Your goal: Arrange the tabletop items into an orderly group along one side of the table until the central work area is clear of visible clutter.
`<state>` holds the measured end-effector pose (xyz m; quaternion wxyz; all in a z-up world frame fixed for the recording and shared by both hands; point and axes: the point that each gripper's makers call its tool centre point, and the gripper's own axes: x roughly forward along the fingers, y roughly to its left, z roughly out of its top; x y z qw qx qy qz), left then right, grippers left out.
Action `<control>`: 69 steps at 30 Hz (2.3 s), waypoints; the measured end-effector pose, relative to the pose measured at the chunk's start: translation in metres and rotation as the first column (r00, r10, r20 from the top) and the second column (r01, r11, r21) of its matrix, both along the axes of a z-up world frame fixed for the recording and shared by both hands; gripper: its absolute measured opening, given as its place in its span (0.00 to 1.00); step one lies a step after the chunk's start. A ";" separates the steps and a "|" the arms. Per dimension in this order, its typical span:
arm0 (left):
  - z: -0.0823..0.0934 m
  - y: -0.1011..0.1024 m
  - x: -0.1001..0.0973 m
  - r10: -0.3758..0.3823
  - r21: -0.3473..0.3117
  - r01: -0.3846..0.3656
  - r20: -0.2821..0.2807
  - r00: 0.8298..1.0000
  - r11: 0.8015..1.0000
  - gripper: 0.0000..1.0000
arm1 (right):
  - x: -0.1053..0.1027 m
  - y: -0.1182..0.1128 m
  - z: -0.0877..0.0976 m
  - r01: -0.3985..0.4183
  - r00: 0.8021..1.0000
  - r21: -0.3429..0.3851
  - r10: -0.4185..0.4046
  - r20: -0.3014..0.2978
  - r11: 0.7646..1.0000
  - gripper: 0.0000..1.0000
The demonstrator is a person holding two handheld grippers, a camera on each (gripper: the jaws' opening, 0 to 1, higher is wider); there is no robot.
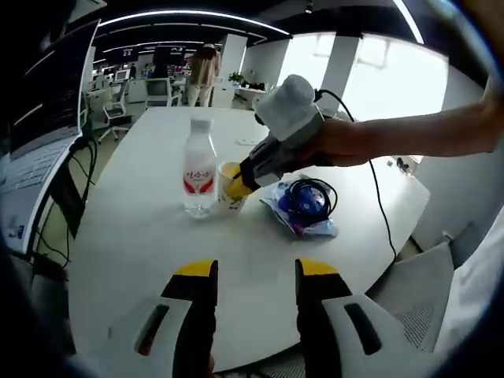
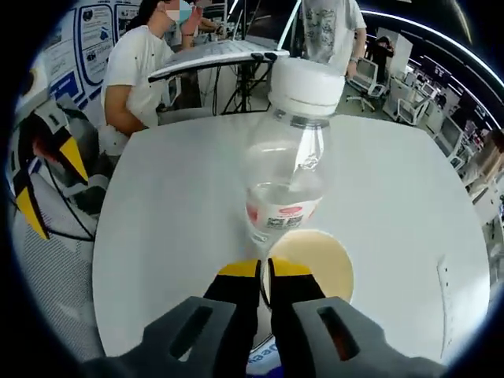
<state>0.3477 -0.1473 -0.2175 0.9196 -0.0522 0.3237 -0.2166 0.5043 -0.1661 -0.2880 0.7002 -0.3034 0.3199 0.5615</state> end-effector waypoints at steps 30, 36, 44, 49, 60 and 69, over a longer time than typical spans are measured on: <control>0.000 -0.003 0.002 -0.004 -0.004 0.004 0.011 1.000 1.000 0.38 | 0.001 -0.002 0.014 0.006 1.000 0.011 -0.007 0.015 1.000 0.06; 0.001 -0.006 0.002 -0.010 -0.003 0.010 0.014 1.000 1.000 0.38 | 0.002 -0.004 0.021 0.018 1.000 0.027 -0.018 0.015 0.999 0.07; 0.003 -0.009 0.003 -0.016 -0.003 0.016 0.019 1.000 1.000 0.38 | 0.004 -0.007 0.031 0.037 0.999 0.055 -0.038 0.008 0.998 0.07; 0.003 -0.012 0.003 -0.022 -0.002 0.022 0.019 1.000 1.000 0.38 | 0.003 -0.008 0.032 0.037 0.999 0.060 -0.037 0.003 0.998 0.08; 0.005 -0.013 0.004 -0.024 -0.003 0.025 0.025 0.999 1.000 0.38 | 0.002 -0.009 0.045 0.053 0.999 0.092 -0.053 0.005 0.994 0.08; 0.006 -0.014 0.004 -0.029 -0.002 0.029 0.029 0.999 1.000 0.38 | 0.009 -0.014 0.050 0.075 0.997 0.112 -0.076 0.002 0.991 0.08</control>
